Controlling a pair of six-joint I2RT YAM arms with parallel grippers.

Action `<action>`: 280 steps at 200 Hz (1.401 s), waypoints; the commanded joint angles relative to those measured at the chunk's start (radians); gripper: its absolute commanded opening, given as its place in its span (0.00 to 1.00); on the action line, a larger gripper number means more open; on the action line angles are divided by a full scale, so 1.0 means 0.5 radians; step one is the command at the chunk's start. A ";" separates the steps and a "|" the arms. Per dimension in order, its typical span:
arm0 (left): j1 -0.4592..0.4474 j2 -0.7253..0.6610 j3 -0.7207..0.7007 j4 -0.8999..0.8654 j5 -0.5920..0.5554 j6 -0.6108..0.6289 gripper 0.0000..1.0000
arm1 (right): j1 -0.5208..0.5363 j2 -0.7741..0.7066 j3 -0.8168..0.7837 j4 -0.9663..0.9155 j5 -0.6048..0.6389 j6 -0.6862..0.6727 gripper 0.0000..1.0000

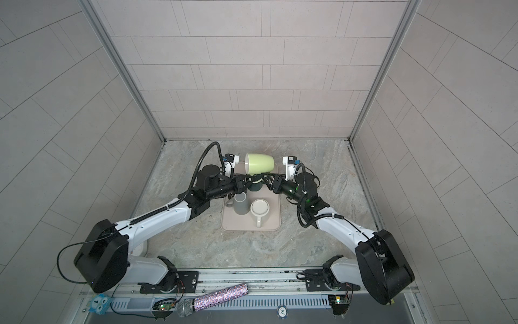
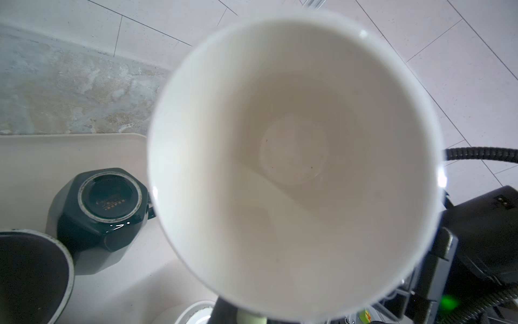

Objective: Turn the mug right side up
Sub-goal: Pass the mug.

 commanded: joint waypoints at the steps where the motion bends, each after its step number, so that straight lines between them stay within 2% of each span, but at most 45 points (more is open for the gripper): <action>1: -0.011 -0.016 0.035 0.061 -0.047 0.034 0.00 | -0.008 -0.009 -0.042 0.124 0.016 0.012 0.52; 56: -0.010 -0.031 0.077 -0.080 -0.151 0.130 0.00 | -0.031 -0.027 -0.079 0.088 0.062 -0.006 0.59; 133: -0.011 -0.013 0.109 -0.158 -0.215 0.207 0.00 | -0.050 -0.035 -0.078 0.057 0.068 -0.018 0.60; 166: -0.010 -0.070 0.149 -0.277 -0.329 0.290 0.00 | -0.056 -0.164 -0.064 -0.153 0.141 -0.149 0.65; 224: -0.001 -0.168 0.292 -0.554 -0.620 0.490 0.00 | -0.056 -0.562 0.003 -0.779 0.360 -0.509 0.71; 280: 0.117 -0.158 0.403 -0.683 -0.792 0.576 0.00 | -0.057 -0.781 0.084 -1.167 0.474 -0.656 0.72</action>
